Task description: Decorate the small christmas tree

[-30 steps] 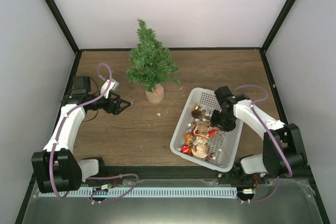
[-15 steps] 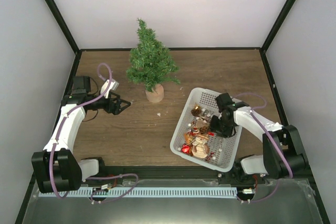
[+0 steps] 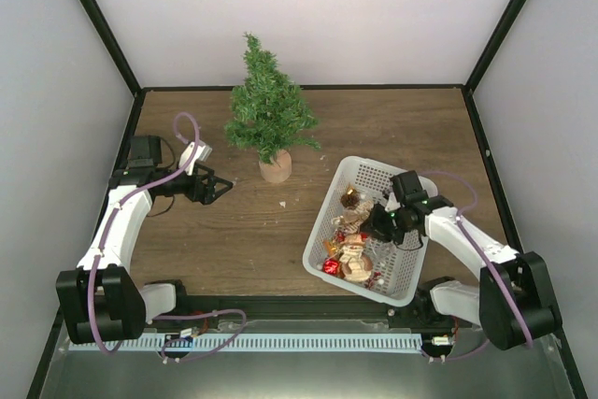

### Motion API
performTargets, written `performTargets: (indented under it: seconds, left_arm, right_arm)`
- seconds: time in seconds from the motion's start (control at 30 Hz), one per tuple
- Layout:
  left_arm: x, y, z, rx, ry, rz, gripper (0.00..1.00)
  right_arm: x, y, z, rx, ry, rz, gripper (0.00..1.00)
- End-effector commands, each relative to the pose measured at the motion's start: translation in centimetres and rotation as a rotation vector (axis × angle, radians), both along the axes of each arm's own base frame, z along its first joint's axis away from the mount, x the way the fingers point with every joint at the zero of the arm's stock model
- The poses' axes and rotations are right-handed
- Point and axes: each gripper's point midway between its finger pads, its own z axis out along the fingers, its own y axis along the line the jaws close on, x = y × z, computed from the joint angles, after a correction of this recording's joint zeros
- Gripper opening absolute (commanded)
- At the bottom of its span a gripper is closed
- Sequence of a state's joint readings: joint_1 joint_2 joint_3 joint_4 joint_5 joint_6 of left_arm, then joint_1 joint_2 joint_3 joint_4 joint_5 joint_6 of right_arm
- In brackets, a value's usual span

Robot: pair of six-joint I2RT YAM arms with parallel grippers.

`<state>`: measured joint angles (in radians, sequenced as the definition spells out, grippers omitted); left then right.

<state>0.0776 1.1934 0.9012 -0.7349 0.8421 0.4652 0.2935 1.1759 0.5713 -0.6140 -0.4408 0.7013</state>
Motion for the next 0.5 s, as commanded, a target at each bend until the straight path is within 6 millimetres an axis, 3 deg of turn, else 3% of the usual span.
performTargets:
  seconds: [0.0, 0.17, 0.47]
  left_arm:
    - [0.1, -0.3, 0.7, -0.01, -0.018, -0.016, 0.91]
    - [0.0, -0.2, 0.8, -0.004, -0.021, -0.012, 0.91]
    - [0.0, -0.1, 0.7, 0.007, -0.015, -0.01, 0.91]
  right_arm:
    - [0.3, 1.4, 0.9, 0.106, -0.025, 0.026, 0.1]
    - [-0.1, 2.0, 0.6, 0.152, -0.02, 0.034, 0.01]
    - [0.2, 1.6, 1.5, 0.117, -0.034, 0.044, 0.01]
